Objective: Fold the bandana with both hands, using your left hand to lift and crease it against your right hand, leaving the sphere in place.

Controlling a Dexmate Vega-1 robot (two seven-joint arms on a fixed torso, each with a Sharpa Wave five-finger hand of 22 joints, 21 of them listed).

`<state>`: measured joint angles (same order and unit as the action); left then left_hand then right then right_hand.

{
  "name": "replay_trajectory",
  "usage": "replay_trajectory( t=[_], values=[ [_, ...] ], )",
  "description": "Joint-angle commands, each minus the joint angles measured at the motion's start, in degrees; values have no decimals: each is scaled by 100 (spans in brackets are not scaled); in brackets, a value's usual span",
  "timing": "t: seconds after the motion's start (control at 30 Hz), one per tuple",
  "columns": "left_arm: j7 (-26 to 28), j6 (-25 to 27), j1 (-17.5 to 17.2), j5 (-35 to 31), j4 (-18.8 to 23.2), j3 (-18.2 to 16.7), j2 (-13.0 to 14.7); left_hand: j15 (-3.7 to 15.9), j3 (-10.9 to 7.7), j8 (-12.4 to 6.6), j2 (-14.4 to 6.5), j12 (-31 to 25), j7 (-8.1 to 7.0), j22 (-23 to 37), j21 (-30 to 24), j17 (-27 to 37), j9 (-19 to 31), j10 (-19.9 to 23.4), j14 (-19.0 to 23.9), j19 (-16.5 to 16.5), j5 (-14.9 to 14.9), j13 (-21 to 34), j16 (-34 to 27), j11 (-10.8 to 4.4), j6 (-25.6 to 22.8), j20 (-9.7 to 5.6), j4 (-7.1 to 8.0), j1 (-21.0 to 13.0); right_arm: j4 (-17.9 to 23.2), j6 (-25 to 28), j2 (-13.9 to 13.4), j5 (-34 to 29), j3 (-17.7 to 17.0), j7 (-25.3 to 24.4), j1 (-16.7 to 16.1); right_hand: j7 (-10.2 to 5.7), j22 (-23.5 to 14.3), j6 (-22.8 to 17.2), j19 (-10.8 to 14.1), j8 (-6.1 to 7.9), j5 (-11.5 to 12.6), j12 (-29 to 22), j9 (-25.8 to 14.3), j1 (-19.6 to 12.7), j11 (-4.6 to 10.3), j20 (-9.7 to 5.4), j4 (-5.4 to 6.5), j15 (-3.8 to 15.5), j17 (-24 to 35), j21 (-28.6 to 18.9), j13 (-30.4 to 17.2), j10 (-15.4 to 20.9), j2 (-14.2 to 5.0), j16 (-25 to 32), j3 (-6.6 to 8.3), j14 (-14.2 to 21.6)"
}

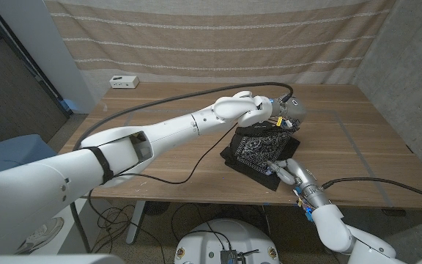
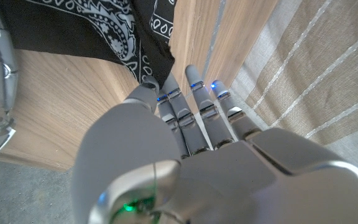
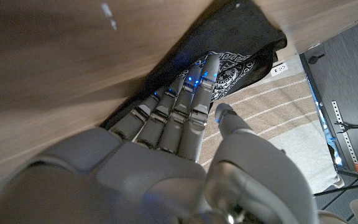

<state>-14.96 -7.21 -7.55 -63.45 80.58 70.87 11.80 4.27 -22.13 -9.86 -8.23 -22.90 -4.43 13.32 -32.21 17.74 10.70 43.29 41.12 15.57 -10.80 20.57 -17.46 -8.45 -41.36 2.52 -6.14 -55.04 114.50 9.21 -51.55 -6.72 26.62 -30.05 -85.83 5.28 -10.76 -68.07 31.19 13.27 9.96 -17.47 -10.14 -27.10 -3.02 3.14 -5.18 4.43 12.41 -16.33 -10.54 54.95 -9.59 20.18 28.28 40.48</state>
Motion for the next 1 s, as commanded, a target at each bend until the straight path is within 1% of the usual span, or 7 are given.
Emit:
replay_trajectory(
  t=[0.03, 0.23, 0.37, 0.57, 0.67, 0.8, 1.0],
  values=[
    [-286, -207, 113, 530, -363, 226, -157, 511, 48, 44, 84, 572, -358, -38, -26, -106, -10, -709, -471, -222, 44, -261, 266, 198, 1082, 84, 104, 365, -20, 20, -20, 30, -57, 13, -87, 15, -17, -3, 116, -12, -15, 22, -18, -35, -473, 122, -28, 29, 112, -32, -9, 334, -3, 41, 12, 21],
    [-301, -166, 32, 727, -107, 109, 26, 106, 150, 36, 92, 1181, -407, -138, 89, -417, -18, -1831, -1367, -618, 65, -536, 670, 434, 2314, 235, 274, 961, -1, 27, -52, 47, -77, 60, -92, 22, -17, 8, 111, -34, -14, 44, -19, -42, -475, 128, -41, 23, 121, -28, -11, 316, -11, 39, 10, 20],
    [-532, 206, -91, 676, 314, -39, 233, 71, 177, 5, 78, 1201, -382, -153, 116, -451, -18, -1973, -1500, -680, 68, -571, 676, 463, 2451, 258, 331, 1099, 48, 42, -69, 44, -127, 20, -127, 25, -17, 24, 108, -53, -12, 67, -20, -46, -511, 130, -47, 0, 129, -26, -12, 285, -20, 32, 9, 4],
    [-1172, 834, -192, 465, 839, -226, 546, 33, 435, -346, 428, 850, -35, -196, 155, -623, 9, -1149, -1414, -680, 60, -642, 566, 420, 1366, 294, 380, 1646, 35, -10, -73, 48, -147, 24, -129, 25, -17, 36, 108, -75, -12, 90, -21, -50, -532, 135, -58, -14, 143, -23, -15, 269, -22, 29, 2, -5],
    [-1444, 1117, -213, 128, 1096, -227, 706, 48, 465, -418, 518, 797, -17, -200, 157, -653, 20, -1018, -1349, -649, 34, -629, 551, 405, 1079, 302, 327, 1671, 25, -140, -55, 81, -184, -18, -158, 18, -17, 119, 109, -121, -7, 124, -23, -77, -512, 137, -86, -26, 145, -22, -17, 215, -26, 22, 14, -10],
    [-1709, 1264, -260, -122, 1339, -285, 886, 60, 447, -464, 637, 771, -39, -205, 176, -691, 32, -944, -1356, -658, -6, -617, 571, 335, 852, 307, 155, 1522, 80, -360, -23, 44, -248, -145, -212, -70, -20, 463, 95, -262, 42, 289, -33, -544, -460, 136, -386, -76, 159, -11, -28, -42, -126, -2, 275, -50],
    [-2168, 1313, -280, -379, 1463, -345, 1006, 109, 373, -536, 740, 714, -133, -207, 212, -723, 50, -758, -1365, -684, -58, -590, 588, 200, 527, 297, -115, 1220, 203, -554, 48, -76, -363, -331, -296, -151, -23, 580, 115, -276, 42, 337, -39, -752, -375, 212, -474, -100, 192, -20, -37, -97, -73, 43, 343, 12]
  ],
)
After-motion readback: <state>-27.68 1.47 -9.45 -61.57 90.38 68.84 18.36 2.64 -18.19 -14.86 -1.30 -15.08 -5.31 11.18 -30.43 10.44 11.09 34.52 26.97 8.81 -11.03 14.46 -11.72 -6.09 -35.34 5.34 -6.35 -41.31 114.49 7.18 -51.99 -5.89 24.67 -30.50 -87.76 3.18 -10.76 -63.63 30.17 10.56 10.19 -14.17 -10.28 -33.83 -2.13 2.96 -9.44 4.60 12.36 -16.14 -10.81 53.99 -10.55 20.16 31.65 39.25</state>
